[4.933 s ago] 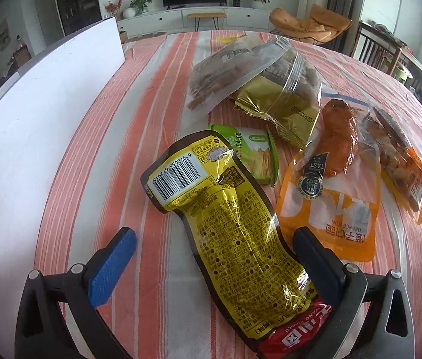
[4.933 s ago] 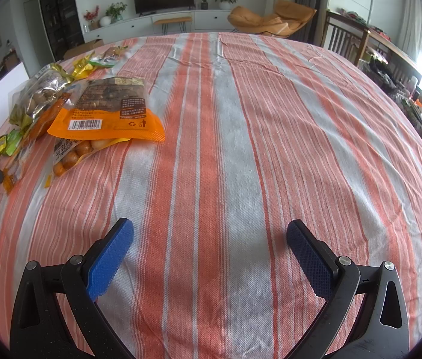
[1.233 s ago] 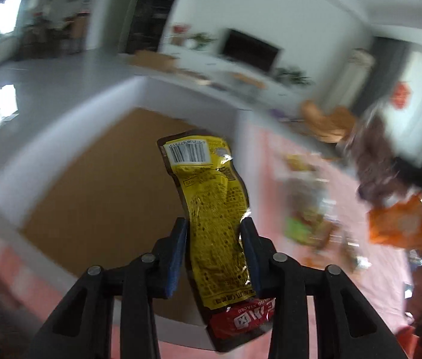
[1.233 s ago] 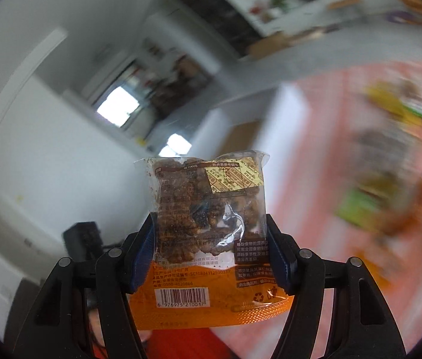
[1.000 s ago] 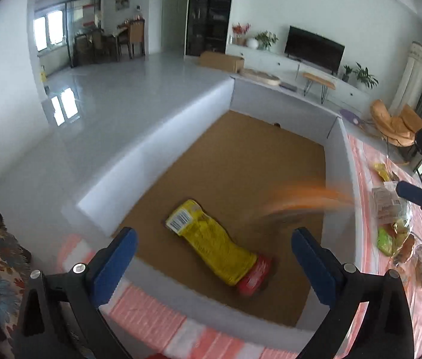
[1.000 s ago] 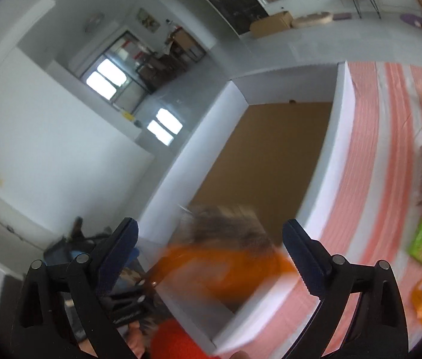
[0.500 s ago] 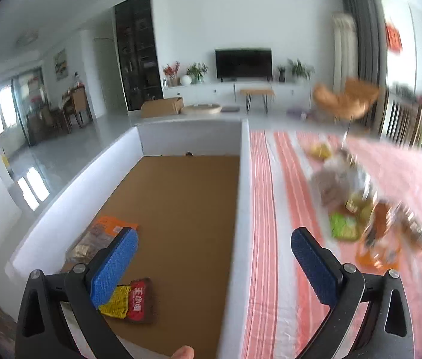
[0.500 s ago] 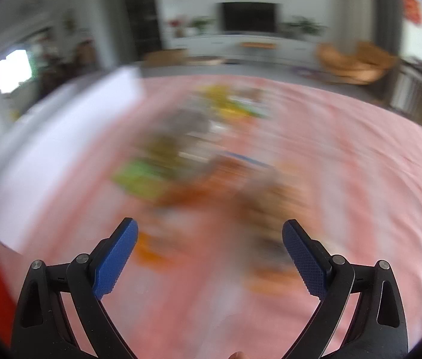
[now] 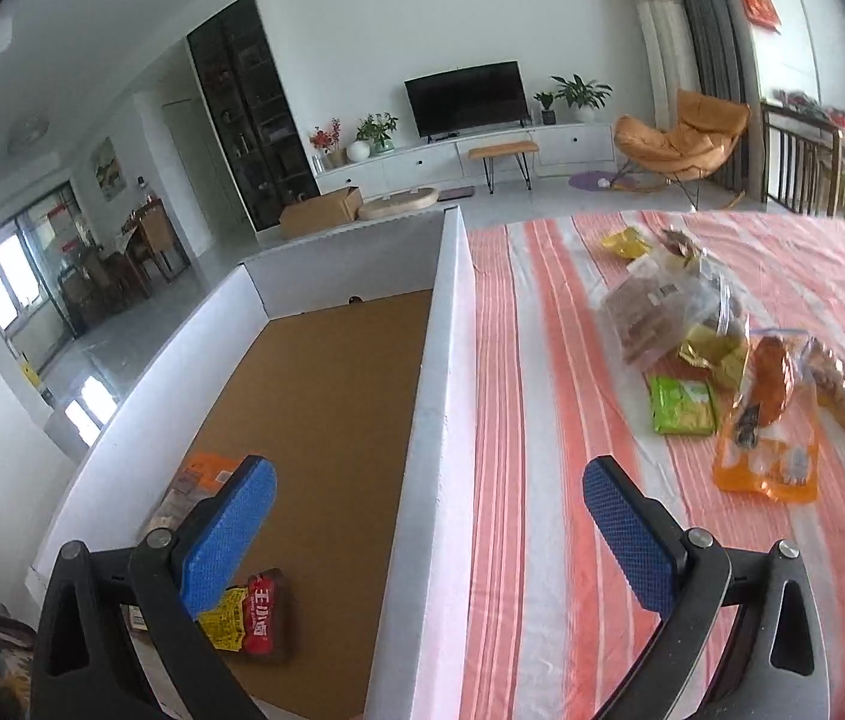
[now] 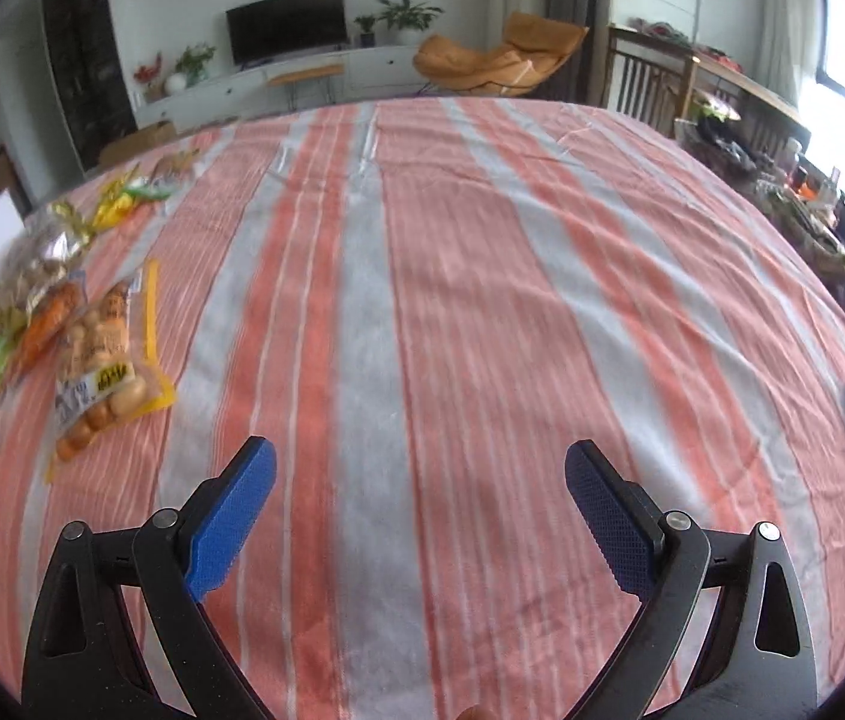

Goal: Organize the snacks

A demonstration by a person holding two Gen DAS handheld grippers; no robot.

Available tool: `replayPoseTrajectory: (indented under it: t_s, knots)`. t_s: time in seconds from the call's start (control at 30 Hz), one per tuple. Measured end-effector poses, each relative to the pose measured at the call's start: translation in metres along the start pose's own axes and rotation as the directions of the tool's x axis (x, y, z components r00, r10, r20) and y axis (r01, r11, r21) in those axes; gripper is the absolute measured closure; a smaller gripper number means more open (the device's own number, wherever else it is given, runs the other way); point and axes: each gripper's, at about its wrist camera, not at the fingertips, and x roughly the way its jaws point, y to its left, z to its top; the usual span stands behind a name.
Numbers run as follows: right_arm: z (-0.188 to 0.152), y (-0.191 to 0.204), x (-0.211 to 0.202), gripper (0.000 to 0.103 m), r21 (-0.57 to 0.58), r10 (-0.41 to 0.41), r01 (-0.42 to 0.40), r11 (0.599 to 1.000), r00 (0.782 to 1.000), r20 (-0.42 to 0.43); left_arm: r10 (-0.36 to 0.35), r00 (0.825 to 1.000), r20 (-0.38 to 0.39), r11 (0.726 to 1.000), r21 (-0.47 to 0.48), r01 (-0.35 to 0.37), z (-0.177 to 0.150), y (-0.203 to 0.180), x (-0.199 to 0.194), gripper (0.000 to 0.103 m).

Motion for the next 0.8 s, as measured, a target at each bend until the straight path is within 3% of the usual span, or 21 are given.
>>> replayPoseTrajectory:
  t_s: [0.07, 0.17, 0.23, 0.3, 0.4, 0.43, 0.5, 0.6, 0.7, 0.8]
  knots:
    - [-0.004, 0.007, 0.006, 0.005, -0.046, -0.004, 0.003, 0.999, 1.0, -0.017, 0.057, 0.997, 0.055, 0.998, 0.014, -0.058, 0.0, -0.001, -0.014, 0.002]
    - [-0.004, 0.017, 0.013, 0.005, -0.097, -0.006, 0.002, 0.995, 0.999, -0.033, 0.131, 0.969, 0.21, 0.991, -0.015, -0.13, 0.003, -0.008, -0.047, 0.002]
    - [-0.005, 0.014, 0.014, 0.003, -0.085, 0.006, -0.01, 0.996, 0.999, -0.039, 0.127, 0.946, 0.3, 0.992, -0.023, -0.126, 0.005, -0.018, -0.071, 0.0]
    - [-0.004, 0.006, 0.017, 0.002, -0.044, 0.037, -0.04, 0.998, 0.998, -0.055, 0.05, 0.939, 0.341, 0.999, -0.015, -0.048, 0.005, -0.036, -0.088, 0.0]
    - [-0.004, 0.007, 0.019, 0.001, -0.048, 0.028, -0.031, 0.998, 0.998, -0.056, -0.089, 0.958, 0.271, 0.996, -0.005, 0.094, 0.0, -0.062, -0.082, 0.0]
    - [-0.004, 0.007, 0.019, 0.001, -0.046, 0.031, -0.034, 0.998, 0.998, -0.056, -0.158, 0.964, 0.213, 0.987, -0.003, 0.162, -0.006, -0.075, -0.072, 0.0]
    - [-0.004, 0.007, 0.019, 0.0, -0.045, 0.035, -0.037, 0.998, 0.998, -0.057, -0.238, 0.964, 0.123, 0.971, -0.008, 0.24, -0.018, -0.095, -0.052, 0.0]
    - [-0.004, 0.007, 0.019, 0.0, -0.044, 0.035, -0.038, 0.998, 0.998, -0.058, -0.309, 0.951, -0.004, 0.951, -0.017, 0.309, -0.037, -0.12, -0.019, 0.0]
    - [-0.004, 0.007, 0.019, 0.0, -0.044, 0.035, -0.038, 0.998, 0.998, -0.058, -0.366, 0.923, -0.12, 0.93, -0.081, 0.358, -0.045, -0.127, 0.016, 0.0]
    - [-0.004, 0.007, 0.019, 0.0, -0.044, 0.035, -0.038, 0.998, 0.998, -0.057, -0.389, 0.904, -0.175, 0.92, -0.135, 0.369, -0.048, -0.129, 0.037, 0.0]
